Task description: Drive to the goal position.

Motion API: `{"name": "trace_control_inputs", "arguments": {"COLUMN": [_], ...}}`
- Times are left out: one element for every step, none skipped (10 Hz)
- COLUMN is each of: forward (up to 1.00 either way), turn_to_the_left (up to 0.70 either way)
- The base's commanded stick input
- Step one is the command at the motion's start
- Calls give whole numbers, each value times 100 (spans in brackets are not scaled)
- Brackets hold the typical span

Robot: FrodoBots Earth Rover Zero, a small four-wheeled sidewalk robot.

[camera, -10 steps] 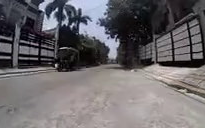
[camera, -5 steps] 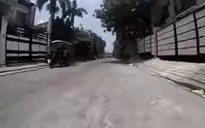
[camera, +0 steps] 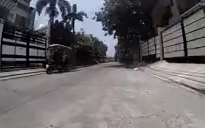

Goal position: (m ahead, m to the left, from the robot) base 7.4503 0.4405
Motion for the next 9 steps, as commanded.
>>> {"name": "trace_control_inputs", "arguments": {"forward": [100,100,100,100,100,100,100,100,100], "turn_to_the_left": [-40,-28,0,0,0,0,0,0,0]}}
